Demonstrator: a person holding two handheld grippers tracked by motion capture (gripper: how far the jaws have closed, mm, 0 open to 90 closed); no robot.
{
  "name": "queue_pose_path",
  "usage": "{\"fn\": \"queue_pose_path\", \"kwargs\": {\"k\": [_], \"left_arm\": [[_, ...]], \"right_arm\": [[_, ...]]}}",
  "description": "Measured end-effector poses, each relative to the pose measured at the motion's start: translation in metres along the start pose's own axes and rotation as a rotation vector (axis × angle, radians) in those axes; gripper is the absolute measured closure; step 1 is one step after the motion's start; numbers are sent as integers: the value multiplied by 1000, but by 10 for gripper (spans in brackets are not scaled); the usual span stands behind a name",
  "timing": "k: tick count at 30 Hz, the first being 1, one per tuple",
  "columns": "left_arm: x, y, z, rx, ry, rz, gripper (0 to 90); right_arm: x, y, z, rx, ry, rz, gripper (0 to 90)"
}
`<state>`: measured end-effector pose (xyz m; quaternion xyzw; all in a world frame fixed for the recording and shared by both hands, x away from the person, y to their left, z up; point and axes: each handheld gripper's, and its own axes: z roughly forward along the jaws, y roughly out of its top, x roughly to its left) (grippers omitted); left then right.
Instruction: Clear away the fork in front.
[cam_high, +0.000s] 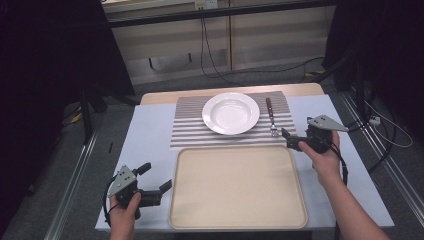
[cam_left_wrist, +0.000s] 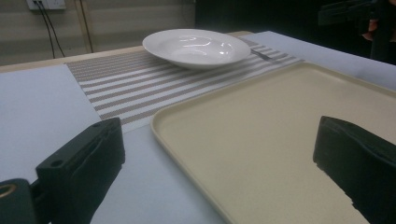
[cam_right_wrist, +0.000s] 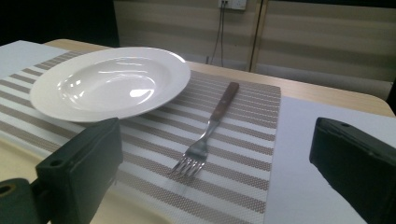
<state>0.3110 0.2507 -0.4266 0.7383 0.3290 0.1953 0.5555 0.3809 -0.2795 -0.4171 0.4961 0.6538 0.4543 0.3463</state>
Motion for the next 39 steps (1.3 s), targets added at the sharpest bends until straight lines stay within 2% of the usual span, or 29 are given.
{"fn": "queue_pose_path", "kwargs": {"k": [4,9,18,25,29,31,39], "left_arm": [[-1,0,0,1,-3,2,24],[-1,0,0,1,-2,1,24],[-3,0,1,7,-6,7,24],[-3,0,1,-1,-5,0,24],[-3,1,-1,-5,-3,0,24],[-3,0,-2,-14,-5,-19,22],[-2,-1,-2,-9,-2,-12,23]], "right_arm": [[-4,3,7,9,-5,2,23],[-8,5,23,43,-16,4,28],[-14,14,42,58,-22,6,28],[-19,12,56,93,-34,4,31],[-20,13,62,92,-33,3,30],[-18,14,64,91,-31,-1,30],[-18,17,72,108,-37,-13,33]]}}
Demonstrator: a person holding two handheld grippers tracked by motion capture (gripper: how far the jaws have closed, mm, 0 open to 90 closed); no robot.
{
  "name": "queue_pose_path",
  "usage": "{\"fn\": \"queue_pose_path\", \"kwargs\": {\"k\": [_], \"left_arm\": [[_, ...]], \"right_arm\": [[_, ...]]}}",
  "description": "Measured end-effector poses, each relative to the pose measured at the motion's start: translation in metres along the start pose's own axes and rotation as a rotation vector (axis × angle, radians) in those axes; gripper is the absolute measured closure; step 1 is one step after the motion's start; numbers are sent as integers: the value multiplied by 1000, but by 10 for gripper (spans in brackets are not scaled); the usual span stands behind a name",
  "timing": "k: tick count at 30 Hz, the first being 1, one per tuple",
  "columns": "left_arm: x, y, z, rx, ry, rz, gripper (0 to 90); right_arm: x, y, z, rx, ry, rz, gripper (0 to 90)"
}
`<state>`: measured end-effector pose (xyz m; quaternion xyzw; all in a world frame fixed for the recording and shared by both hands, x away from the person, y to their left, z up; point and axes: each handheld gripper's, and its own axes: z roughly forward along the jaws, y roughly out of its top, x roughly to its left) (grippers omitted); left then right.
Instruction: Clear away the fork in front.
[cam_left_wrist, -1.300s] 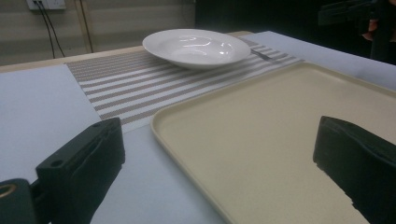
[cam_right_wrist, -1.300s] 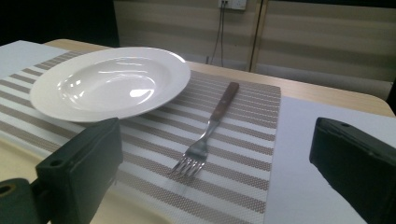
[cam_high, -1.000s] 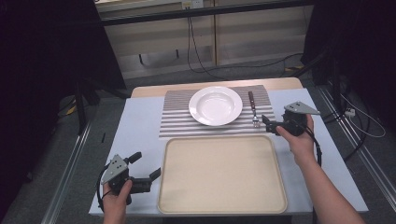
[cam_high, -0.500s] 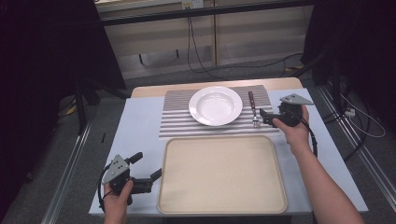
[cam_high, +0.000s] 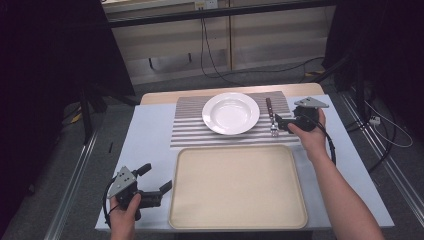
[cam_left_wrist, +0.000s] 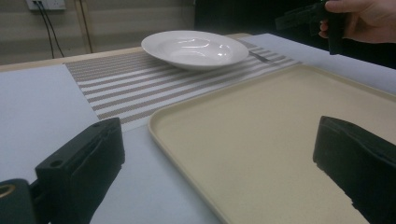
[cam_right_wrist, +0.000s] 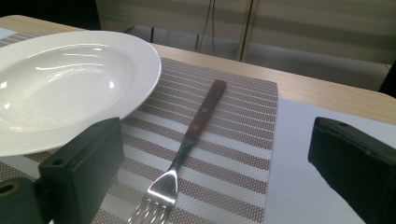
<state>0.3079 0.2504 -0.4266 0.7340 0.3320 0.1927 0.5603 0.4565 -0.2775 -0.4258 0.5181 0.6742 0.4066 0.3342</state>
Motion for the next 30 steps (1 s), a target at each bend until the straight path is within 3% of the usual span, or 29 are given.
{"fn": "queue_pose_path", "kwargs": {"k": [15,21,26,27,28,30], "left_arm": [[-1,0,0,6,6,5,23],[-2,-1,2,14,7,8,23],[-3,-1,1,19,10,13,25],[-3,-1,1,13,10,4,25],[-2,-2,0,13,16,3,25],[-2,-2,0,13,17,2,25]], "right_arm": [[-2,0,17,25,-11,-4,53],[-1,0,25,50,11,-3,50],[-6,0,35,83,21,11,142],[-7,0,36,91,27,19,177],[-7,1,40,110,30,19,274],[-7,1,42,119,44,11,305]]}}
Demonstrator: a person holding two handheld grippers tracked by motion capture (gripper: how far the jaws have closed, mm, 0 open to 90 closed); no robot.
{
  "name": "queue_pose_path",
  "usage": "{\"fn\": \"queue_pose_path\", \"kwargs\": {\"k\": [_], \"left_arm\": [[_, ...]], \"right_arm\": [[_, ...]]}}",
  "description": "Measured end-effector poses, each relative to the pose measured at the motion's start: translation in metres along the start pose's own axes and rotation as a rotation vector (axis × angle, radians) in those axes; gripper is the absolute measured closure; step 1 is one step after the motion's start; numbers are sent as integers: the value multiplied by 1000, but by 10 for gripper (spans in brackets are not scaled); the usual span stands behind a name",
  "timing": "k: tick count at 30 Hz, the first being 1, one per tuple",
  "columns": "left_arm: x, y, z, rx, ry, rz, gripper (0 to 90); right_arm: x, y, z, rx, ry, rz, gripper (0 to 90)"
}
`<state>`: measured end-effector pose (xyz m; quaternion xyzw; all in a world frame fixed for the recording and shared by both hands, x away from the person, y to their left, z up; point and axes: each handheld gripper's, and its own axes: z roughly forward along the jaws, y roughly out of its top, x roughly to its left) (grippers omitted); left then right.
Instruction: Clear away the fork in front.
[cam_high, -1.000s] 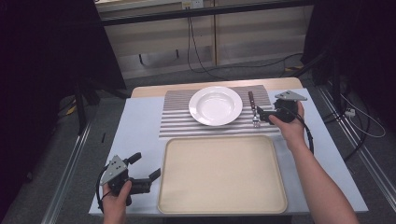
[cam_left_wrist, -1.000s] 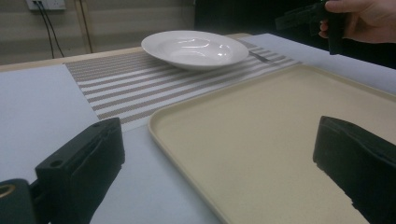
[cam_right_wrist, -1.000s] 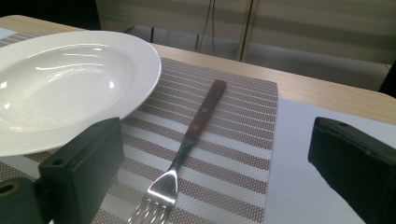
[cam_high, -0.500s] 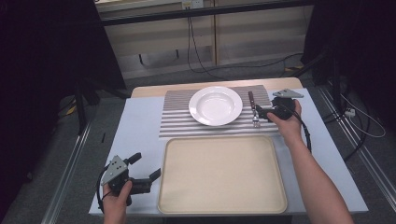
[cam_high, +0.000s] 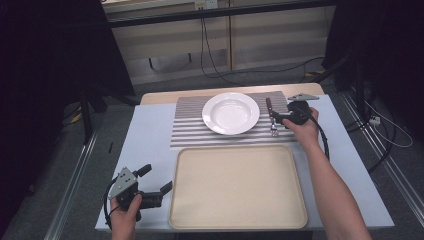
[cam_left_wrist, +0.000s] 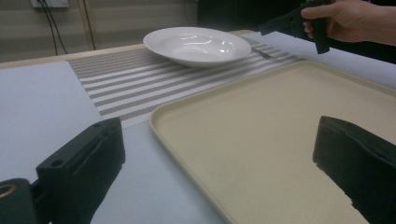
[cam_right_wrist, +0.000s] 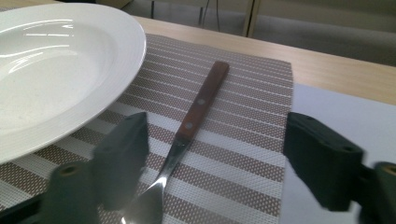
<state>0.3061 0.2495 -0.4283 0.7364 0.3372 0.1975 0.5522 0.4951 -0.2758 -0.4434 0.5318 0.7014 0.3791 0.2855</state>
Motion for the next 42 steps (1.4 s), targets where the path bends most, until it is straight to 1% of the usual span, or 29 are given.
{"fn": "queue_pose_path", "kwargs": {"k": [1,2,3,4,5,6,7,8,10,11,13,17,18,20,21,22,24,26,27,28,29,30,32,33,38,39,40,41,42], "left_arm": [[0,0,0,2,1,-1,25],[0,0,0,2,1,0,25],[0,0,0,1,0,2,25],[-1,0,0,2,1,3,25],[-1,0,0,3,0,2,25],[-1,0,1,5,-2,2,25],[-2,0,1,6,-4,4,25],[-2,0,1,8,-6,6,25],[-4,0,1,9,-12,5,25],[-5,0,2,6,-11,3,25],[-5,1,2,5,-11,5,25],[-5,1,2,6,-10,5,25],[-5,1,2,5,-11,4,25],[-5,1,2,2,-9,4,25],[-5,1,2,2,-9,0,25],[-5,1,2,4,-8,-2,25],[-5,0,3,7,-13,2,25],[-5,0,3,9,-14,3,25],[-5,0,3,10,-15,3,25],[-5,0,3,11,-12,3,25],[-5,0,3,11,-14,4,25],[-5,0,3,11,-15,3,25],[-4,-1,3,9,-12,-3,25],[-4,-1,3,9,-13,-1,25],[-4,0,2,6,-14,-5,25],[-4,0,3,6,-16,-7,25],[-4,0,3,6,-16,-5,25],[-4,0,3,7,-16,-1,25],[-4,0,2,7,-17,0,25]], "right_arm": [[1,0,2,16,-9,-16,318],[1,0,5,27,-16,-21,367],[1,-1,9,38,17,-11,415],[1,-1,9,38,17,-11,415],[1,-1,12,49,5,-19,425],[3,-2,18,75,10,-28,461],[3,-2,18,75,10,-28,461],[3,-1,21,84,-3,-36,508],[3,-1,23,82,6,-28,518],[2,1,26,86,-8,-21,532],[0,2,29,80,8,-1,549],[0,6,34,93,0,-7,547],[0,7,36,92,11,10,548],[2,9,40,94,11,5,559],[3,9,42,104,21,0,559],[5,9,47,127,20,-10,584],[6,9,50,136,13,-11,588],[8,8,54,152,23,10,628],[8,8,55,151,19,16,650],[8,9,55,157,16,28,709],[8,10,54,162,19,41,729],[8,10,54,162,19,41,729],[5,10,52,181,35,42,777],[5,10,52,181,35,42,777],[1,9,41,227,45,12,781],[0,8,38,234,46,11,782],[-1,6,35,241,50,22,782],[-3,4,32,234,53,17,782],[-5,-1,25,237,57,20,781]]}}
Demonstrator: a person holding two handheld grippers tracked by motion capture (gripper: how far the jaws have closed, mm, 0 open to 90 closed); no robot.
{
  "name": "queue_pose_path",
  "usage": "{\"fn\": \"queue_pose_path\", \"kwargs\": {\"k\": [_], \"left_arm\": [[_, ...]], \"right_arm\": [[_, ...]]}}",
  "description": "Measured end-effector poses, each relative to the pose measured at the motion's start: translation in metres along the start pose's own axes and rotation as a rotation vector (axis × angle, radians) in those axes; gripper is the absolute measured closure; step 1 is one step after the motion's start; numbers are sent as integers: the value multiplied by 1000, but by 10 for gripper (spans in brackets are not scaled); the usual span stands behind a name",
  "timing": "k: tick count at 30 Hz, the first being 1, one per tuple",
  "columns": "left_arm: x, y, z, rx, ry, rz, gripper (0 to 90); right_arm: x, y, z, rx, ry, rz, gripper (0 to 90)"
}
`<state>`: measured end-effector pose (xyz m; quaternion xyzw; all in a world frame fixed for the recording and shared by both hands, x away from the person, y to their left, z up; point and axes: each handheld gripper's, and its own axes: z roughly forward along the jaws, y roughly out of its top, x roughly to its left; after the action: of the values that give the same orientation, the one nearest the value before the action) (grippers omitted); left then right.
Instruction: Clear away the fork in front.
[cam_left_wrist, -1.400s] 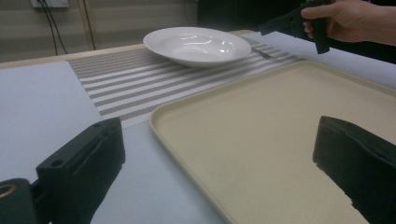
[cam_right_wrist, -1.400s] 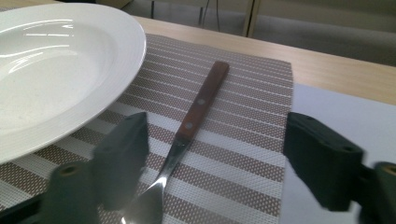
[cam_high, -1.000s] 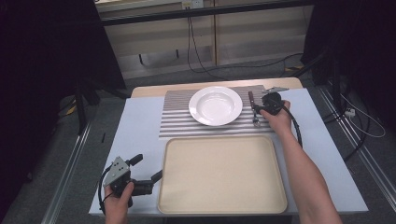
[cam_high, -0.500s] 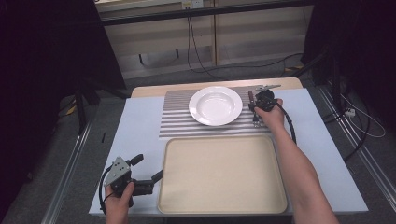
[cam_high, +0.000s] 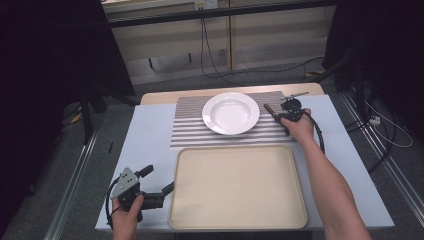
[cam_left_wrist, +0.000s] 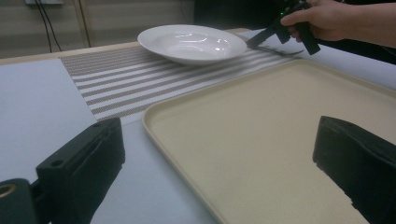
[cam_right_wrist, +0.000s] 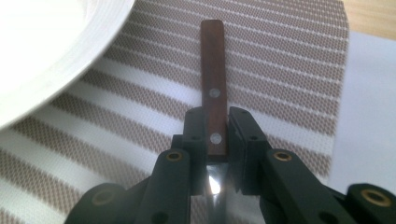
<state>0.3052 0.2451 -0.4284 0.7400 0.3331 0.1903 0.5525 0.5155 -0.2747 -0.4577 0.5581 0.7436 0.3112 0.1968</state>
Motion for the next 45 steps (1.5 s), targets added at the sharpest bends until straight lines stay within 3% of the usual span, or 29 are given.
{"fn": "queue_pose_path", "kwargs": {"k": [5,21,34,42,45], "left_arm": [[1,0,-1,-4,1,-2,25],[2,0,-5,-21,10,-12,25],[2,0,-3,-14,6,-14,25],[1,-1,0,-5,-5,-7,25],[1,0,0,-6,-2,-4,25]], "right_arm": [[-1,-13,-12,-1,4,4,782],[2,-45,-50,54,25,-70,781],[2,-42,-49,77,25,-69,767],[-4,-41,-47,86,58,-3,765],[1,-35,-46,125,29,-46,763]]}}
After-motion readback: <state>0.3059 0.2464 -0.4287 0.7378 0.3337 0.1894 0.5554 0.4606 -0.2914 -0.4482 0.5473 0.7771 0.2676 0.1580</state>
